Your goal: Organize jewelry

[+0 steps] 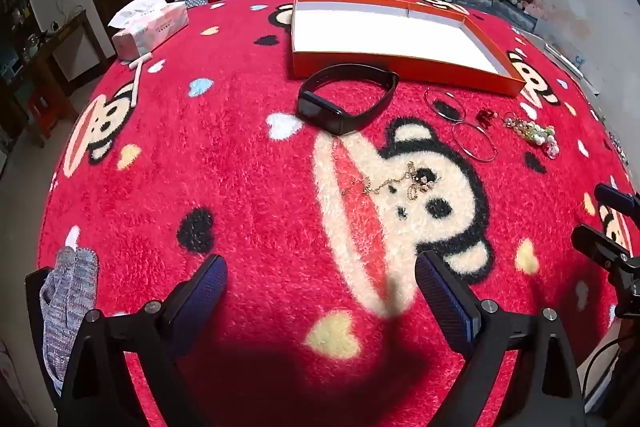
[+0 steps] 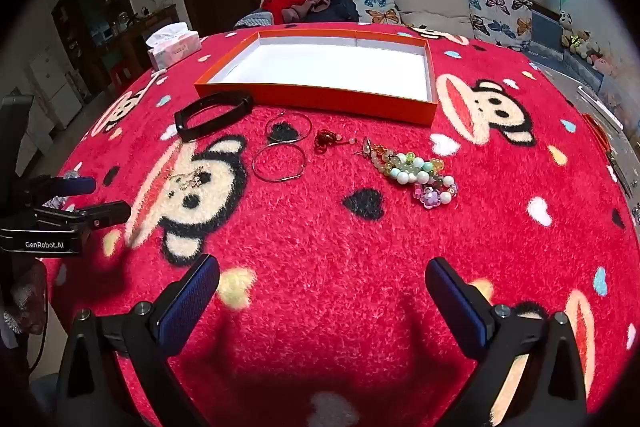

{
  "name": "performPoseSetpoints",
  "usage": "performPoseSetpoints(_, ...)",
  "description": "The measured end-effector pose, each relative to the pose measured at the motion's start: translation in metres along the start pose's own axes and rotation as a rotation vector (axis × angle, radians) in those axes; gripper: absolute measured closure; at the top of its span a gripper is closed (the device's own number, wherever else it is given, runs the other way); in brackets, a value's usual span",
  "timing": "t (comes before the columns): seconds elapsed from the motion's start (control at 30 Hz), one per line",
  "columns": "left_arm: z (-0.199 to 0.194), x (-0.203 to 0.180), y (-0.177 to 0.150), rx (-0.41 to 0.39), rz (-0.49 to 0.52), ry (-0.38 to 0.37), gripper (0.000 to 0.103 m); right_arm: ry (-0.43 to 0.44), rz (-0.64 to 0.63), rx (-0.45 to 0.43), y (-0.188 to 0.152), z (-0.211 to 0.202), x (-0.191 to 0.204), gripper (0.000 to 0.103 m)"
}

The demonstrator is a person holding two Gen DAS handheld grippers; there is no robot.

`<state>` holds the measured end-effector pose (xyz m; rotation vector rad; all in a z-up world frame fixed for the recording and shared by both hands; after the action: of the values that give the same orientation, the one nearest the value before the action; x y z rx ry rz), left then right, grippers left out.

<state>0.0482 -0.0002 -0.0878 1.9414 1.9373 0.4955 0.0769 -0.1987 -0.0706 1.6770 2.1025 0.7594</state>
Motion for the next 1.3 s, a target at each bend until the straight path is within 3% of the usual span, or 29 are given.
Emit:
performPoseSetpoints(0.33,0.001,-0.014,-0.003,0.014,0.019,-0.041,0.002,0.003,0.0,0.003,0.0,0.0,0.001,0.0)
performPoseSetpoints(1.3,0.002,-0.002,-0.005,0.013,0.0,-0.024,0.002,0.003,0.004,0.006,-0.003,0.003,-0.003,0.0)
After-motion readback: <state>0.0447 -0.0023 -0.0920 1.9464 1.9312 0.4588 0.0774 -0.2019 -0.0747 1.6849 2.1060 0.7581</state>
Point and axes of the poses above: each gripper's, at about its wrist camera, not at the fingertips, and z roughly the way its jaws point, x to its left, y to its top, the point moved 10 cm from there along z, roughly the way its jaws point, and after that the axes turned 1 degree about -z, right-handed, at the moved point
